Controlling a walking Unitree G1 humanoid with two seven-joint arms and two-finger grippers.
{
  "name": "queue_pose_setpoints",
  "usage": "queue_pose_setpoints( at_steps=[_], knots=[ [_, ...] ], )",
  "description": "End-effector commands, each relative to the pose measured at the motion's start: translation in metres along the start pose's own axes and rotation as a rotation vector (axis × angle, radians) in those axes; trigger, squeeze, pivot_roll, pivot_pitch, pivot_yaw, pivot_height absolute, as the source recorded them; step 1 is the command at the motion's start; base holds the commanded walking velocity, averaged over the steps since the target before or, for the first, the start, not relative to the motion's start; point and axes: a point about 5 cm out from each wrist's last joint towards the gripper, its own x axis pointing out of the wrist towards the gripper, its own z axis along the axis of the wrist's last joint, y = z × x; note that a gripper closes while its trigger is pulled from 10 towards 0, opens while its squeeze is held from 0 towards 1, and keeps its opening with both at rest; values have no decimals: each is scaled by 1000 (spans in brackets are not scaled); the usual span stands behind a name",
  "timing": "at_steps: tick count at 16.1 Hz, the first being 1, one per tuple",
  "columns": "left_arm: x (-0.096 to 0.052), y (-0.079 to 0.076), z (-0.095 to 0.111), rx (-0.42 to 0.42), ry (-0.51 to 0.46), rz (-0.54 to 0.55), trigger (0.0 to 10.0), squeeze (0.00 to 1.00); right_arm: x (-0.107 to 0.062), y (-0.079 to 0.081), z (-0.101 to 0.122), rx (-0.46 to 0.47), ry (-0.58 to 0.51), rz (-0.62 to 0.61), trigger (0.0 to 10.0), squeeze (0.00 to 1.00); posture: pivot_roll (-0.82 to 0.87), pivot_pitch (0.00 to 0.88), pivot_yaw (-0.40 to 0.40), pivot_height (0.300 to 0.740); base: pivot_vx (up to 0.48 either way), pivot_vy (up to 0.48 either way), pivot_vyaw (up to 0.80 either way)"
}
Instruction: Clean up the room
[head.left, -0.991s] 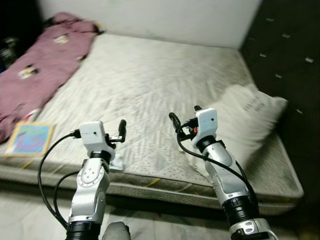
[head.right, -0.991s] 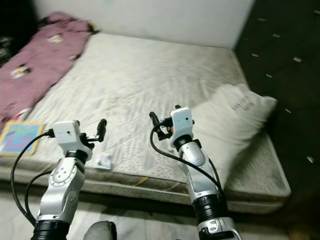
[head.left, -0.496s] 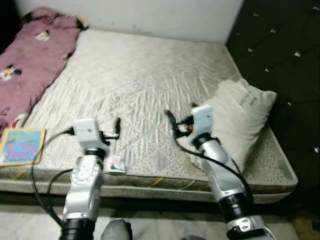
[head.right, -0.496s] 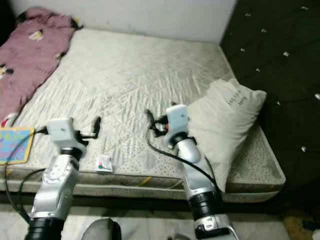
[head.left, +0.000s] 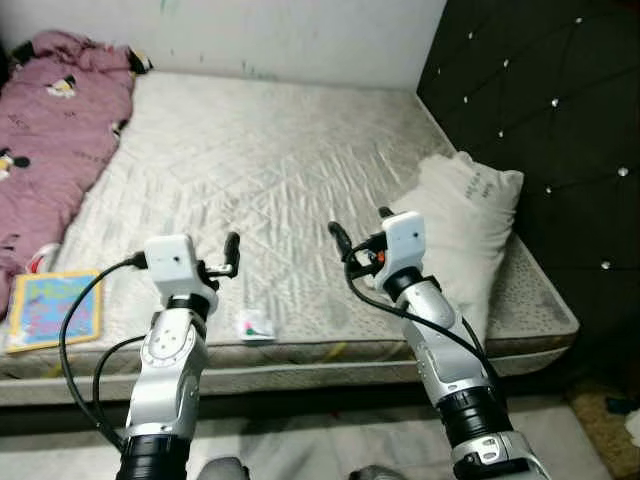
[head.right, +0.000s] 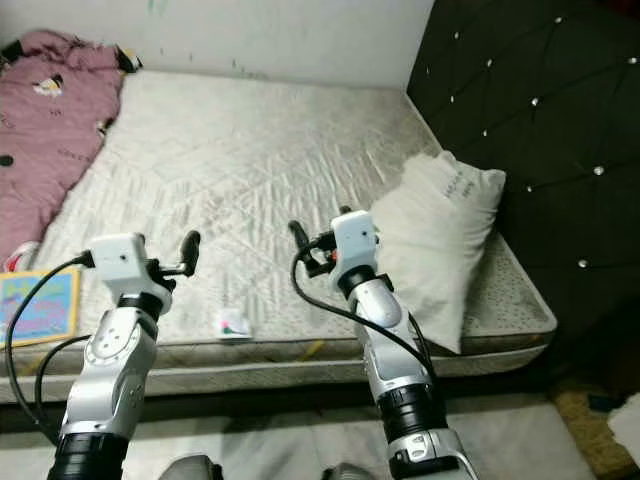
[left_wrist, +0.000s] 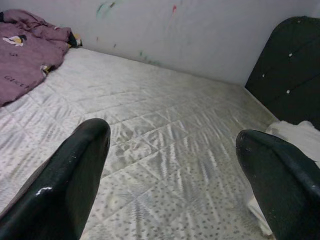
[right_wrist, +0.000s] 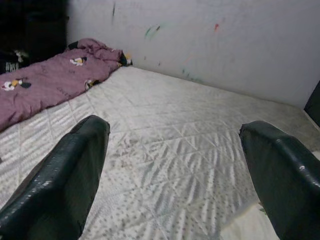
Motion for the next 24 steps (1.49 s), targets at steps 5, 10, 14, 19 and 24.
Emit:
queue_pose_setpoints(
  at_steps=[5,10,14,19,24],
  knots=[
    [1,-9,2,-23,-11,-18,10000,0,-4,-11,-2,-6,13,-24,10000,0,81,0,-87,740,0,0,0],
    [-1,1,3,14,-22,32,10000,0,-6,-11,-1,-17,3,-25,10000,0,83,0,-83,740,0,0,0],
    [-2,12,-9,63,8,79,10000,0,-5,-7,-10,-17,20,-27,10000,0,86,0,-65,740,0,0,428],
    [16,5,-5,127,-17,51,10000,0,6,-5,-11,-64,32,-49,10000,0,86,0,-30,740,0,0,0],
    [19,1,-4,151,-35,47,10000,0,7,-5,-15,-43,43,-63,10000,0,69,0,-20,740,0,0,0]
  ],
)
